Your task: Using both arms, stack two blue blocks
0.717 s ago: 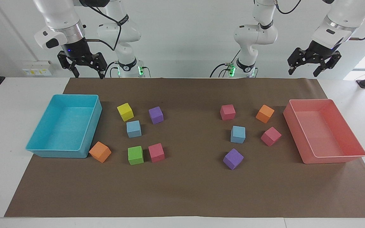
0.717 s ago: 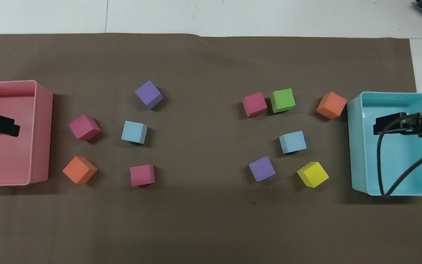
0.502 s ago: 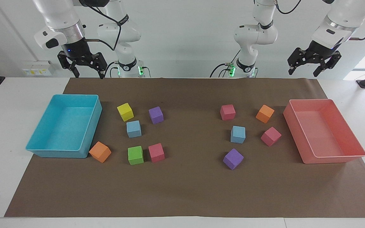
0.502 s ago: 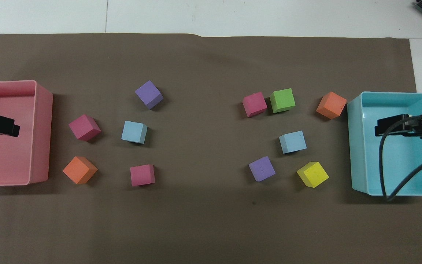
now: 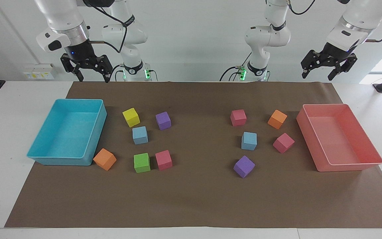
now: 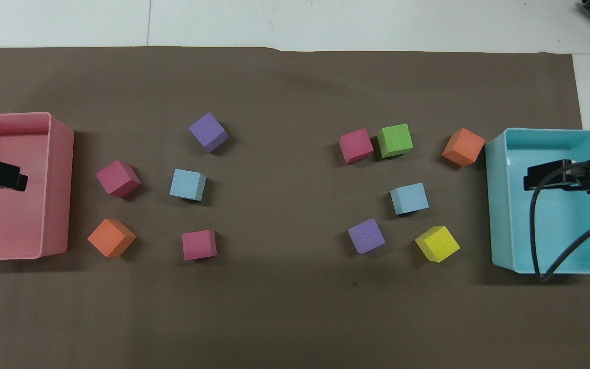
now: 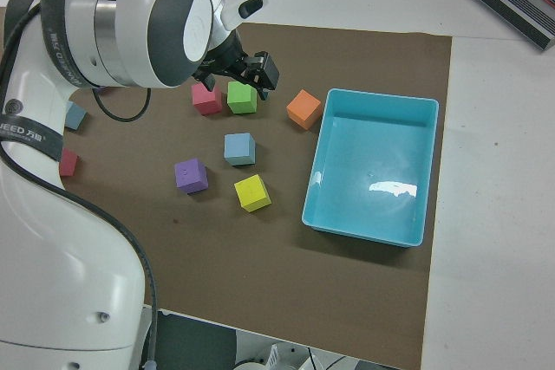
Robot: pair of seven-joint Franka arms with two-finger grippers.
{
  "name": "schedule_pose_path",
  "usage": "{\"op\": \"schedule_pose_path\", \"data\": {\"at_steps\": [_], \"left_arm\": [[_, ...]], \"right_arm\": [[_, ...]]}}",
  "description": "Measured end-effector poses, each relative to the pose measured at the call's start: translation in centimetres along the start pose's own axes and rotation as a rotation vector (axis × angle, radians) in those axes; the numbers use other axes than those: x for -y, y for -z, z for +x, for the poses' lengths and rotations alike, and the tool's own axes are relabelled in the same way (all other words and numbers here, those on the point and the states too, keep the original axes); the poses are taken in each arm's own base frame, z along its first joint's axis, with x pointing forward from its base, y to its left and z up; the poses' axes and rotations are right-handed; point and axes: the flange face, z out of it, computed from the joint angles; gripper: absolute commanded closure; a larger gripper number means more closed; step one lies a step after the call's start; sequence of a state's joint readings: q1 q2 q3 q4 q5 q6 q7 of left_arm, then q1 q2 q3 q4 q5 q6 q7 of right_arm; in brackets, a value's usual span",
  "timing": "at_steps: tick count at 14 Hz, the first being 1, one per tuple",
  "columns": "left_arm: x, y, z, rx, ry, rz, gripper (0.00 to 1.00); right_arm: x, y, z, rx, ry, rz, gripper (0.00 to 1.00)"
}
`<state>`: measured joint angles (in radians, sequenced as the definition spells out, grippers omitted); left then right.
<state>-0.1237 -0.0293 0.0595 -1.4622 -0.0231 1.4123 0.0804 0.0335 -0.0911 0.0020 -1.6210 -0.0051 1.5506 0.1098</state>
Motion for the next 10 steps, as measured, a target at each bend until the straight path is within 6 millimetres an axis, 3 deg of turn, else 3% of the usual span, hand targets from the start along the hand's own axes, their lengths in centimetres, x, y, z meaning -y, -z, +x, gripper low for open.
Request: {"op": "schedule_pose_path", "data": {"at_steps": [5, 10], "left_arm": [[0.0, 0.0, 0.0, 0.0, 0.0, 0.0, 0.0], [0.0, 0.0, 0.0, 0.0, 0.0, 0.0, 0.0]], "right_arm": [[1.0, -1.1, 1.1, -0.06, 0.008, 0.042, 0.0], [4.3, -5.1, 2.4, -0.063, 0.11, 0.051, 0.0]]}}
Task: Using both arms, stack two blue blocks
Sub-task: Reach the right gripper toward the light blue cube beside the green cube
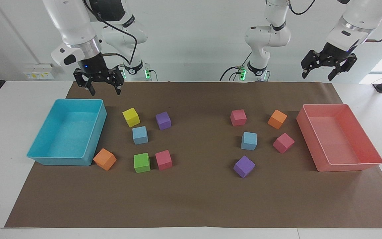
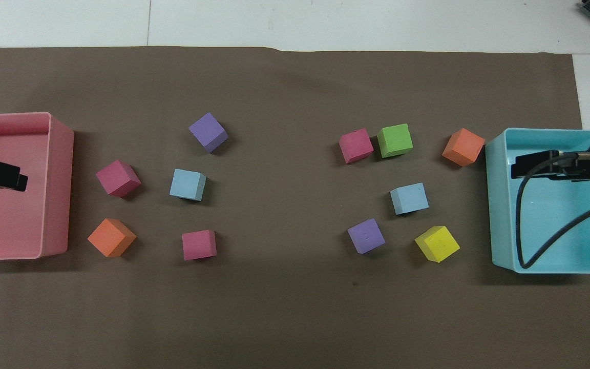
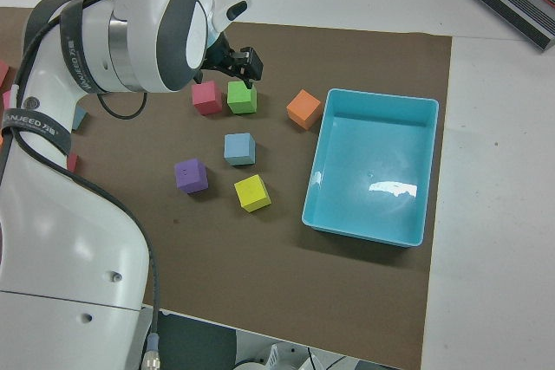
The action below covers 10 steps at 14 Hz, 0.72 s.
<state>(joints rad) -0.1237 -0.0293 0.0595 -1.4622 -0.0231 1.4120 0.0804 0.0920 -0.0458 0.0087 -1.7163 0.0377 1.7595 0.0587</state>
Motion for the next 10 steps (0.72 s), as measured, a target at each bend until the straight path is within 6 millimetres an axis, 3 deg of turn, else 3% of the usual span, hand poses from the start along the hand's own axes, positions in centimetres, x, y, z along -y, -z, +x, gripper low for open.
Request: {"op": "schedule_pose_path", "data": {"at_steps": [7, 10], "left_arm": [[0.0, 0.0, 0.0, 0.0, 0.0, 0.0, 0.0], [0.0, 0.0, 0.0, 0.0, 0.0, 0.0, 0.0]], "right_arm": [[3.3, -9.6, 2.1, 0.052, 0.295, 0.007, 0.0], [3.5, -13.1, 2.0, 0.062, 0.435, 0.011, 0.0]]}}
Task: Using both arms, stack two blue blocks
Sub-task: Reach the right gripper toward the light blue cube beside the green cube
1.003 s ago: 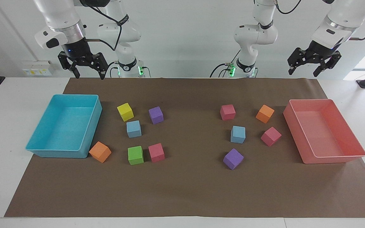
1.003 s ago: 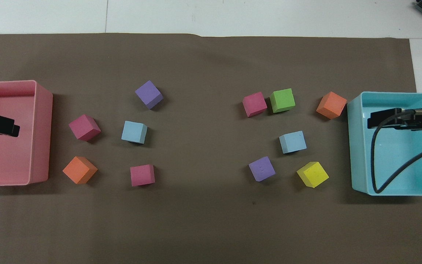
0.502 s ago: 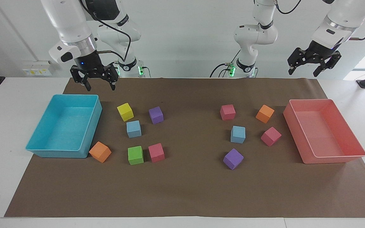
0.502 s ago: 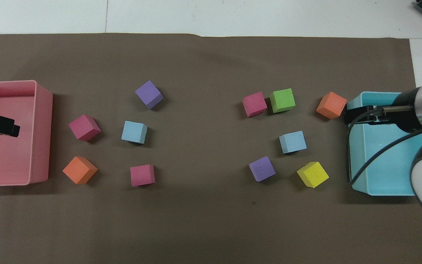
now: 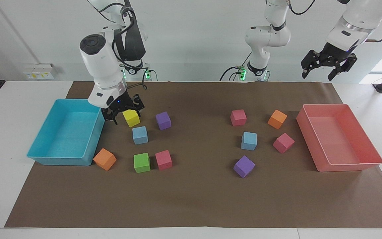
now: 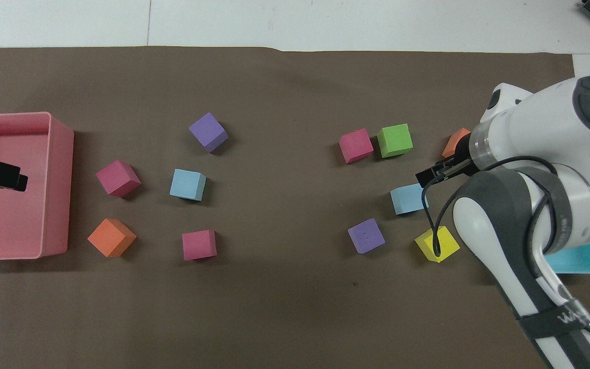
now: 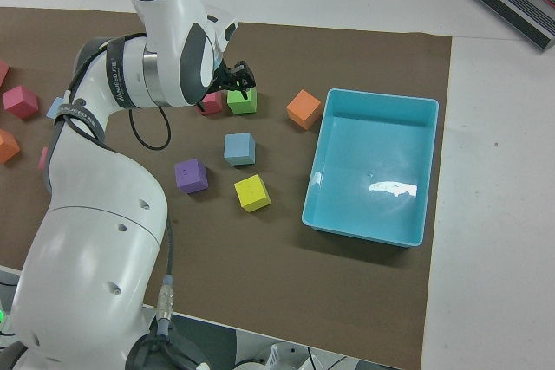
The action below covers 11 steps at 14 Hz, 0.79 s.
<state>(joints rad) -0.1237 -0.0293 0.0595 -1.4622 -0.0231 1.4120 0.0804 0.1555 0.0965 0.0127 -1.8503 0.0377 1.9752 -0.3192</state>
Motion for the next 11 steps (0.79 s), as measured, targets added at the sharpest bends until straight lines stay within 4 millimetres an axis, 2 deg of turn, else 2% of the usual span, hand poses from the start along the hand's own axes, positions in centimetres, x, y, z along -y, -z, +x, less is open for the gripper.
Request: {"op": "schedule_pose_path", "data": {"at_steps": [5, 11], "left_arm": [[0.0, 0.0, 0.0, 0.0, 0.0, 0.0, 0.0], [0.0, 0.0, 0.0, 0.0, 0.0, 0.0, 0.0]], "right_arm": [[0.3, -4.2, -0.8, 0.016, 0.082, 0.004, 0.0], [2.1, -9.6, -1.7, 0.029, 0.109, 0.007, 0.0]]}}
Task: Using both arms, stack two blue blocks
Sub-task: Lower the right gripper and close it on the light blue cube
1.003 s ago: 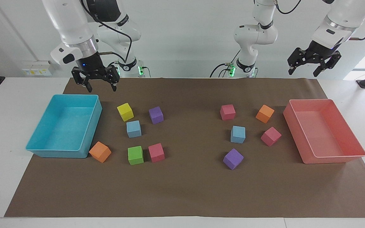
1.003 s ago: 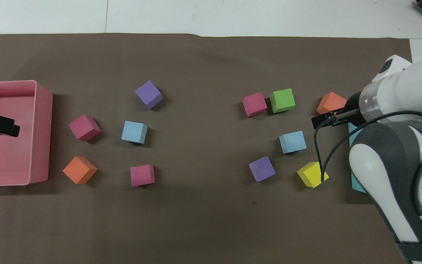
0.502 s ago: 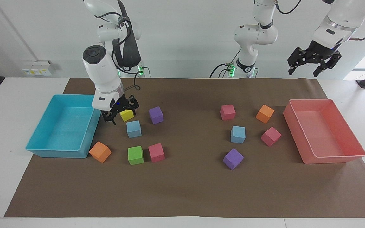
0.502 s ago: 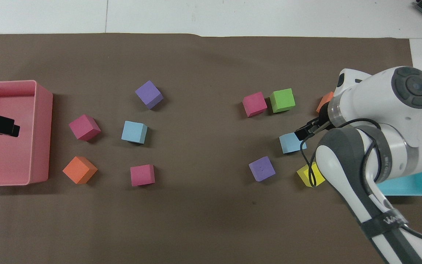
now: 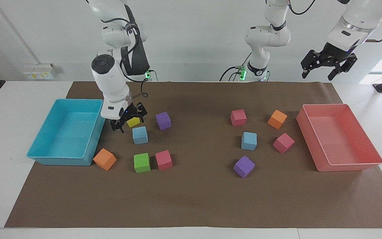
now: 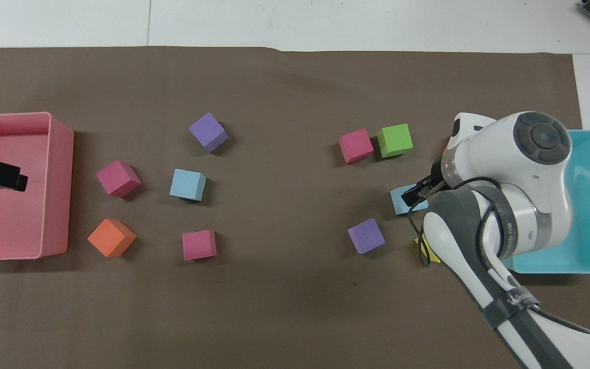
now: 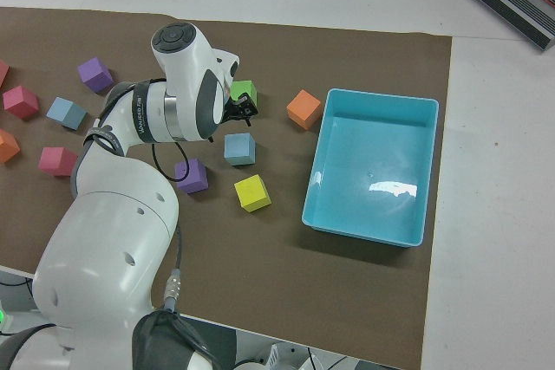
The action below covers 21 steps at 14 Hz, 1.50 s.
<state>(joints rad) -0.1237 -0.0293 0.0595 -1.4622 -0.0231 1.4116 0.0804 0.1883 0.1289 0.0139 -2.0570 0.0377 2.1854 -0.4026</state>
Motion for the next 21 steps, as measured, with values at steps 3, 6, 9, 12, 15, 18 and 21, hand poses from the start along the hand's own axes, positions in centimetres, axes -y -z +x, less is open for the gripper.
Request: {"op": "schedule_pose_path", "data": {"at_steps": [3, 6, 9, 12, 15, 18, 21], "left_arm": [[0.0, 0.0, 0.0, 0.0, 0.0, 0.0, 0.0], [0.0, 0.0, 0.0, 0.0, 0.0, 0.0, 0.0], [0.0, 0.0, 0.0, 0.0, 0.0, 0.0, 0.0], [0.0, 0.0, 0.0, 0.0, 0.0, 0.0, 0.0], [0.0, 0.0, 0.0, 0.0, 0.0, 0.0, 0.0], [0.0, 0.0, 0.0, 0.0, 0.0, 0.0, 0.0], [0.0, 0.0, 0.0, 0.0, 0.0, 0.0, 0.0]], "right_arm": [[0.9, -2.9, -0.4, -0.009, 0.024, -0.006, 0.0], [0.6, -5.0, -0.4, -0.022, 0.061, -0.014, 0.0], [0.3, -5.9, -0.7, -0.031, 0.065, -0.02, 0.0], [0.3, -5.9, -0.8, -0.031, 0.067, -0.02, 0.0], [0.2, -5.0, -0.7, -0.019, 0.065, -0.014, 0.0], [-0.6, -3.7, -1.2, -0.008, 0.061, -0.009, 0.0], [-0.7, -3.6, -1.3, -0.009, 0.072, -0.009, 0.0]]}}
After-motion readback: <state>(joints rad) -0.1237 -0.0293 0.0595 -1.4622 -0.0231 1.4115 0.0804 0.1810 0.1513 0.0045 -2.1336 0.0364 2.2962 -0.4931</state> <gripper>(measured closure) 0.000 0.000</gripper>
